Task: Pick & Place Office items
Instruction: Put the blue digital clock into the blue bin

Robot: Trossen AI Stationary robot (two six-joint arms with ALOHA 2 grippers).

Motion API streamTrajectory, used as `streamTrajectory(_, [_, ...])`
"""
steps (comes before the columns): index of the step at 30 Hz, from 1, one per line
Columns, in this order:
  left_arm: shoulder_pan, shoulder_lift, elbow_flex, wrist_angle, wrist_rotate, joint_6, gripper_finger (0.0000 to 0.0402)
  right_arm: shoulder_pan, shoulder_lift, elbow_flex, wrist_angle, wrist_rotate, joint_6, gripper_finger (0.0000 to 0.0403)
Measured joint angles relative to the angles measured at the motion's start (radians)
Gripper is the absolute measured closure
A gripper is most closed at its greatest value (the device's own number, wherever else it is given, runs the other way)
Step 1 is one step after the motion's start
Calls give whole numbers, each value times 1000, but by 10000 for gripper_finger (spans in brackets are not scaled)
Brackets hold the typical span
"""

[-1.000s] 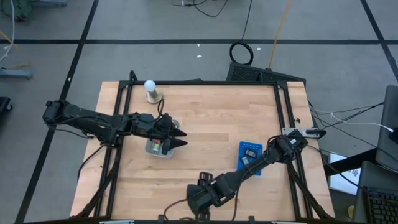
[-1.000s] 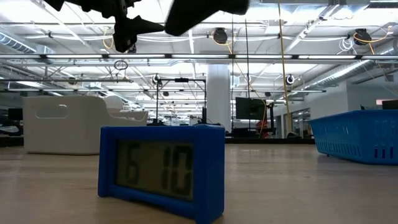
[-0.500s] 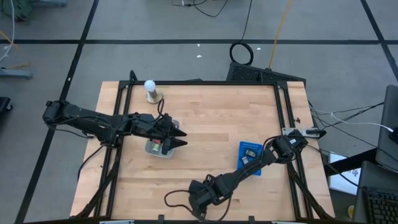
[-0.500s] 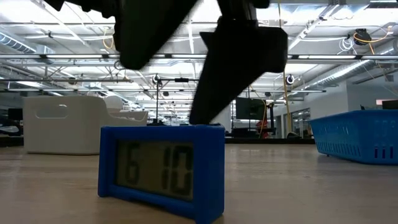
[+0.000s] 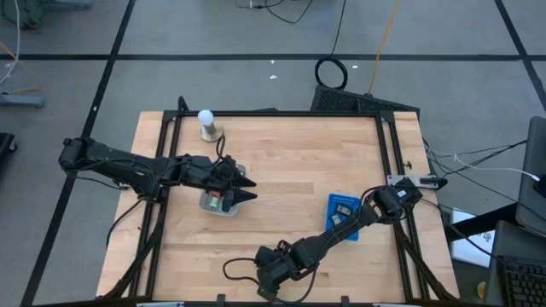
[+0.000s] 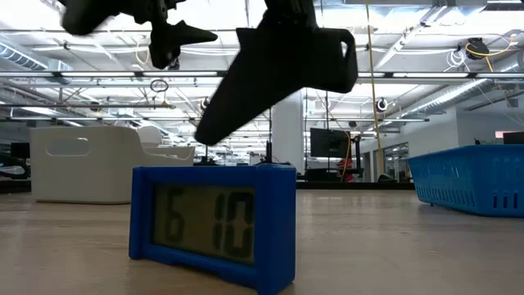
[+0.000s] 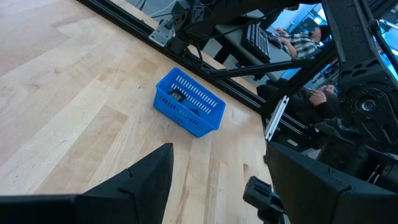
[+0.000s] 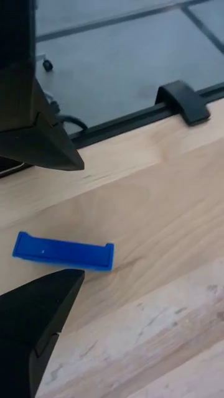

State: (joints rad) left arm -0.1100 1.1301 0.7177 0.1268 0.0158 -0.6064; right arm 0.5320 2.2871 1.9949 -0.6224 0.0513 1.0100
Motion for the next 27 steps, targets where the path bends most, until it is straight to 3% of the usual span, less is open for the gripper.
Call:
streamTrajectory(21, [0, 0, 0, 1, 0, 0, 147, -2, 0, 0, 8, -22, 25, 135])
streamTrajectory(27, [0, 0, 0, 2, 0, 0, 147, -8, 1, -94, 60, -9, 36, 135])
